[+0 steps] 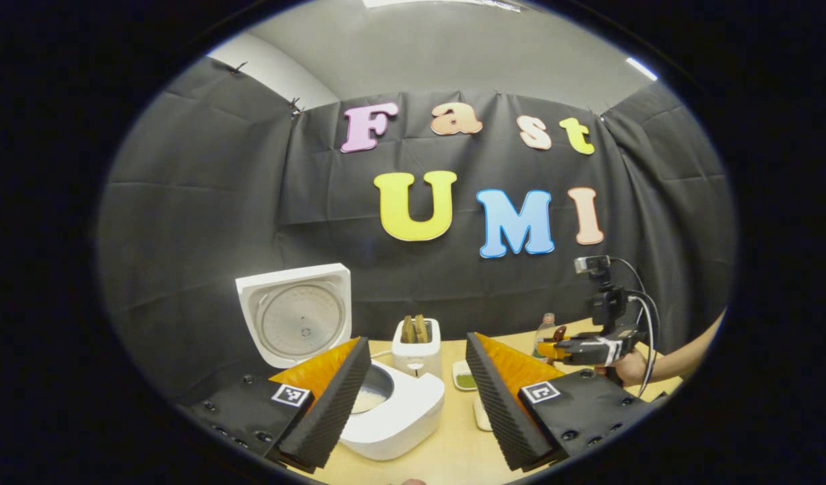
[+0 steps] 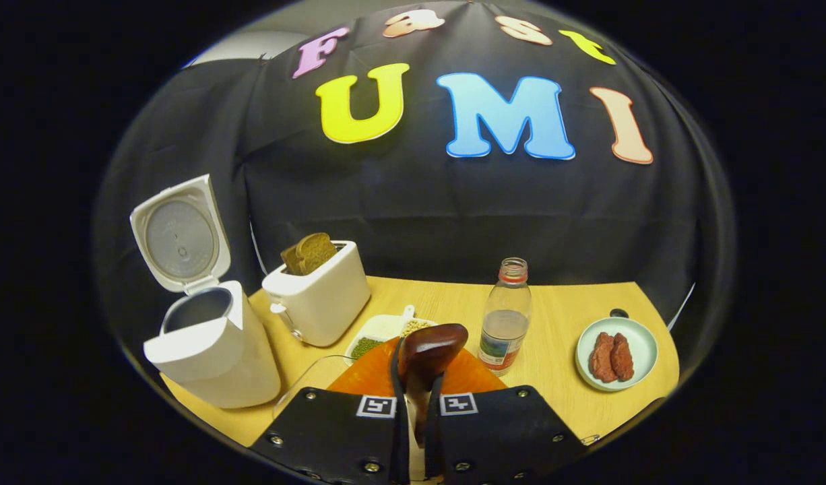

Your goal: Close the left gripper, press the button to open the rice cooker; take a wooden spoon from the chopstick holder with the right hand, scoop a spoonful of rice and pour it into the rice cooker, then put the wooden spoon back into the chopstick holder.

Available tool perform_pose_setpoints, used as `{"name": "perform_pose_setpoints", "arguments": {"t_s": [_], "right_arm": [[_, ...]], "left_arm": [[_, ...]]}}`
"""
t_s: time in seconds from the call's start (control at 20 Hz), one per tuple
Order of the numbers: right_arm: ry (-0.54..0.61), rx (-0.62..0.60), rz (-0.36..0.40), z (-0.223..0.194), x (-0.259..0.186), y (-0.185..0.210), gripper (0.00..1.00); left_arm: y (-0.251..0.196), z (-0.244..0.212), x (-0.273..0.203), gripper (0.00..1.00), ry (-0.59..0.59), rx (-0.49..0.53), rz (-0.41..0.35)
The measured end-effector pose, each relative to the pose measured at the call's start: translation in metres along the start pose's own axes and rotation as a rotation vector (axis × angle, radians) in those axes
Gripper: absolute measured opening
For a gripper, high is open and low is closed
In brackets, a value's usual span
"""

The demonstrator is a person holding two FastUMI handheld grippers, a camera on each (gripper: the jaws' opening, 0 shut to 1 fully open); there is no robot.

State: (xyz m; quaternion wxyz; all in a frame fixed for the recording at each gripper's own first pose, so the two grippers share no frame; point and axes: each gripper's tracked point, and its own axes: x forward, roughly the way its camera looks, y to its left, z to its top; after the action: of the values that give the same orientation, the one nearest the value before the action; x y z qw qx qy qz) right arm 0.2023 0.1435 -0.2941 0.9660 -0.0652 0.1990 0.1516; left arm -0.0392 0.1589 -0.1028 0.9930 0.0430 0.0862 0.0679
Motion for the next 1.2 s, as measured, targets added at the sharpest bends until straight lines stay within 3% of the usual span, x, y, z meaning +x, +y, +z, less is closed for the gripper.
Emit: {"name": "perform_pose_setpoints", "arguments": {"t_s": [0.25, 0.45, 0.6, 0.7, 0.9, 1.05, 1.1, 1.15, 1.2], "right_arm": [[0.041, -0.080, 0.002, -0.026, 0.013, 0.026, 0.09], [0.084, 0.088, 0.090, -0.040, 0.007, 0.059, 0.10], [0.121, 0.322, 0.136, -0.044, 0.006, 0.073, 0.09], [0.130, 0.445, 0.123, -0.046, 0.009, 0.066, 0.09], [0.102, 0.738, 0.074, -0.045, 0.003, 0.028, 0.09], [0.056, 0.732, -0.006, -0.042, -0.007, -0.010, 0.09], [0.046, 0.725, -0.010, -0.039, -0.012, -0.017, 0.09], [0.032, 0.740, -0.006, -0.032, -0.017, -0.022, 0.09], [0.018, 0.769, 0.003, -0.025, -0.020, -0.025, 0.09]], "left_arm": [[0.011, -0.013, 0.001, 1.00, 0.028, -0.024, 0.006], [0.020, -0.018, -0.001, 0.98, 0.036, -0.037, 0.014], [0.024, -0.023, -0.001, 1.00, 0.042, -0.047, 0.014], [0.027, -0.025, -0.001, 0.96, 0.046, -0.051, 0.016], [0.030, -0.023, -0.002, 0.98, 0.038, -0.047, 0.008], [0.028, -0.021, 0.001, 0.98, 0.030, -0.045, -0.002], [0.027, -0.019, 0.003, 1.00, 0.027, -0.045, -0.008], [0.024, -0.019, 0.004, 0.95, 0.023, -0.046, -0.016], [0.021, -0.018, 0.006, 1.00, 0.019, -0.048, -0.024]]}}
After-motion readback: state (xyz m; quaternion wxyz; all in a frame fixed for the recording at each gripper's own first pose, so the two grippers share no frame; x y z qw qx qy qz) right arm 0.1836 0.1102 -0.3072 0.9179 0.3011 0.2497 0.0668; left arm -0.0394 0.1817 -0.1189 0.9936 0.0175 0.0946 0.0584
